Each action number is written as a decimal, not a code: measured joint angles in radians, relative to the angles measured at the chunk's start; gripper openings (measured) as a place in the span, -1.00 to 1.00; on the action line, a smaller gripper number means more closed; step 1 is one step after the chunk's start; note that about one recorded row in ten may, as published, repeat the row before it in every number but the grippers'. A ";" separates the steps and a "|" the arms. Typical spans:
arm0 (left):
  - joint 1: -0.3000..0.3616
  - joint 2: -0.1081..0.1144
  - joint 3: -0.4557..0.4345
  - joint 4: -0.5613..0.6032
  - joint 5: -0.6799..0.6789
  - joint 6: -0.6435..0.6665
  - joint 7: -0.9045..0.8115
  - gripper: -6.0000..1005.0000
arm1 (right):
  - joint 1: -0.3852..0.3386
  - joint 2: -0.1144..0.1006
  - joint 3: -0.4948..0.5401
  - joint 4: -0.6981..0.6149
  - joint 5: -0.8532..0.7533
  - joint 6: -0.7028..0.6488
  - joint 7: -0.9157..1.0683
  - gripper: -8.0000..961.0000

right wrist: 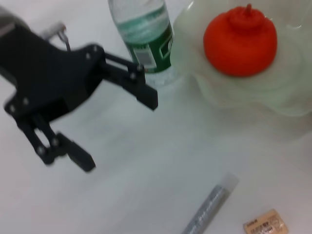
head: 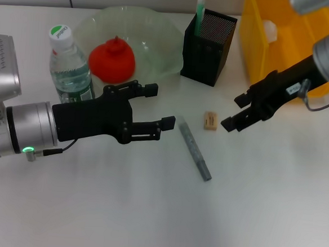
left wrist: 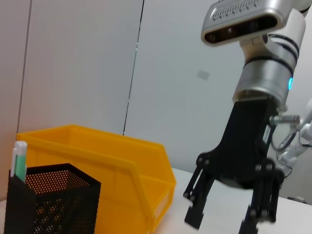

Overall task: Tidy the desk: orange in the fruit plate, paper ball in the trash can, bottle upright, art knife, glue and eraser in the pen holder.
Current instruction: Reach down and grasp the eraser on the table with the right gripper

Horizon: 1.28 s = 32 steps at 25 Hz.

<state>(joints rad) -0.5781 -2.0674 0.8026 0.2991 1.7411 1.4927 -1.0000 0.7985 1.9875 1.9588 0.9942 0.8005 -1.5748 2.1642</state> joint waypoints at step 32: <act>0.012 -0.003 -0.002 -0.010 -0.008 -0.008 0.010 0.68 | 0.043 0.062 -0.196 -0.193 -0.051 0.370 -0.401 0.56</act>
<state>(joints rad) -0.5661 -2.0708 0.8003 0.2892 1.7333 1.4845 -0.9905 0.8417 2.0499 1.7625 0.8015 0.7491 -1.2047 1.7635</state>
